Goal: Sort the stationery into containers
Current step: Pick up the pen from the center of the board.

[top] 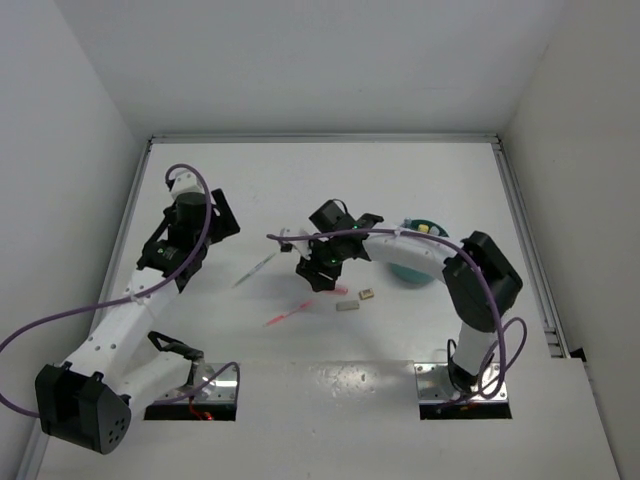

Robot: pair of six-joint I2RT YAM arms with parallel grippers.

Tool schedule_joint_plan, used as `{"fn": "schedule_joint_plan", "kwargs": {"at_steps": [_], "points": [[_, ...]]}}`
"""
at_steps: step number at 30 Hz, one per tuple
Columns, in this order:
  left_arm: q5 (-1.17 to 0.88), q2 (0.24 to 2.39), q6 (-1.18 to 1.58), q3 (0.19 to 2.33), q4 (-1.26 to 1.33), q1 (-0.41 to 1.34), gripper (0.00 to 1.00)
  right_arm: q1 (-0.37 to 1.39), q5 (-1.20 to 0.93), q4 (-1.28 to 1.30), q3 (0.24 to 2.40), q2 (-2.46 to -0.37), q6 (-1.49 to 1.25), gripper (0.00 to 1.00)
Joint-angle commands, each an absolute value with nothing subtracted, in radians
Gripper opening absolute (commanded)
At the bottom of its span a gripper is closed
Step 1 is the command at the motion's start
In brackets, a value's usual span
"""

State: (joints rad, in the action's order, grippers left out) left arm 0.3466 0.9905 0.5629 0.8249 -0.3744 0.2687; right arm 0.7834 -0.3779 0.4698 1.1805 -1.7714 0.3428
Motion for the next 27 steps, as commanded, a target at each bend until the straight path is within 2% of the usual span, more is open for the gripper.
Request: {"fn": "schedule_joint_plan", "kwargs": {"at_steps": [1, 12, 21, 25, 27], "points": [[0.400, 0.968, 0.588, 0.839, -0.382, 0.267, 0.82, 0.822, -0.287, 0.459, 1.255, -1.841, 0.282, 0.55], [0.382, 0.968, 0.588, 0.839, -0.382, 0.267, 0.82, 0.854, -0.115, 0.479, 1.278, -1.931, 0.267, 0.55], [0.371, 0.977, 0.578, 0.839, -0.382, 0.267, 0.82, 0.854, -0.095, 0.479, 1.278, -1.985, 0.267, 0.55], [0.371, 0.977, 0.578, 0.839, -0.382, 0.267, 0.82, 0.854, -0.095, 0.479, 1.278, -1.994, 0.267, 0.53], [0.362, 0.977, 0.578, 0.839, -0.382, 0.267, 0.82, 0.854, -0.095, 0.479, 1.278, -1.994, 0.267, 0.49]]}}
